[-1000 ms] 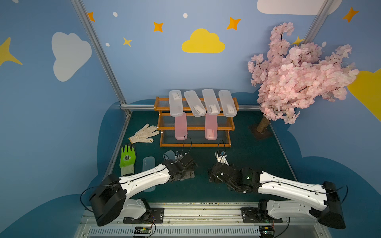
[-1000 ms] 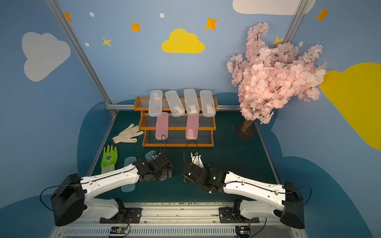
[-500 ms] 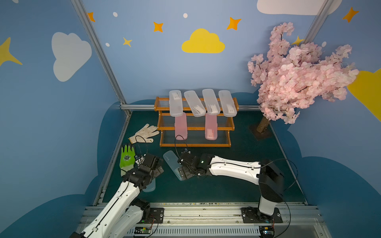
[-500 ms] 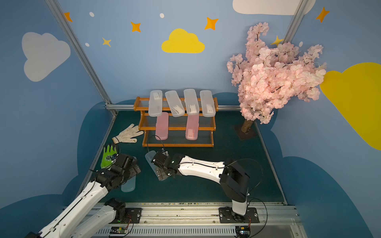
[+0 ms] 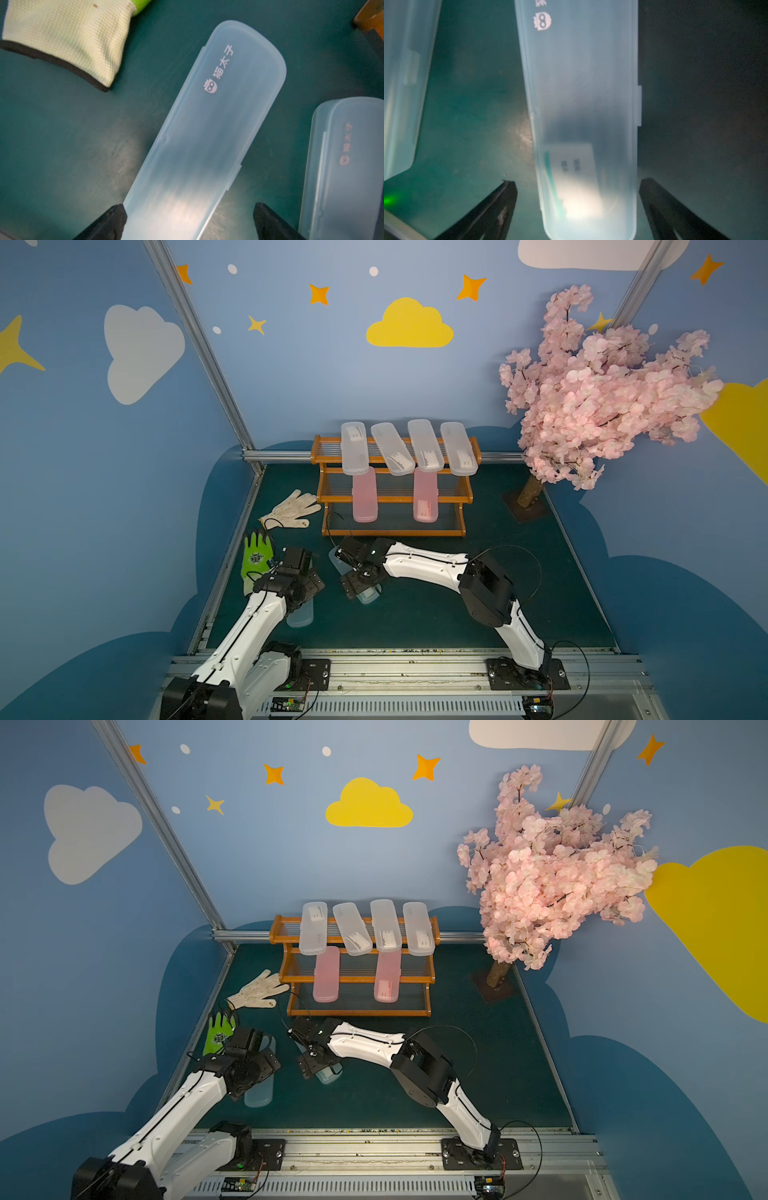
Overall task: Place the pencil cases on the shelf according to color
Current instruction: Move the pencil case to the center of the board.
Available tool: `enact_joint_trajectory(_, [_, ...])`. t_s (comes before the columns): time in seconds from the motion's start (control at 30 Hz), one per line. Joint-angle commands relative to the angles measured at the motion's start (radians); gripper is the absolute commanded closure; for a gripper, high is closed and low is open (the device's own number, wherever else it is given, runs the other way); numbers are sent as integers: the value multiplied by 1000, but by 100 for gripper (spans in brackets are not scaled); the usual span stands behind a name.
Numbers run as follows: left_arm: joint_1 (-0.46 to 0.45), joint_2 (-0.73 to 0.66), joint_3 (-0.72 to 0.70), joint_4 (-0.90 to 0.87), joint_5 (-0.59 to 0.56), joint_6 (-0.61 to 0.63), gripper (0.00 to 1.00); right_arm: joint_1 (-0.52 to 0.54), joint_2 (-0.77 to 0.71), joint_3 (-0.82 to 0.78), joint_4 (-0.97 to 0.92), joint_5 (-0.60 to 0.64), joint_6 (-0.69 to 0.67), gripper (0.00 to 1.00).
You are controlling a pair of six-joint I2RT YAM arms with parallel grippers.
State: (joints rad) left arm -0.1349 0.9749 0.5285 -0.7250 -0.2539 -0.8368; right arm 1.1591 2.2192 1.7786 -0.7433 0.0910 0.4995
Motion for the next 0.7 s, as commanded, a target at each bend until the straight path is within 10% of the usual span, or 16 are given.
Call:
enact_joint_trajectory(0.0, [17,33,-11,58,44,31,0,-5,29,16,-47,14,-5,2])
enact_joint_trajectory(0.67, [-13,224,27,135,220,108,2,-7,-168,-307,62,108,128,27])
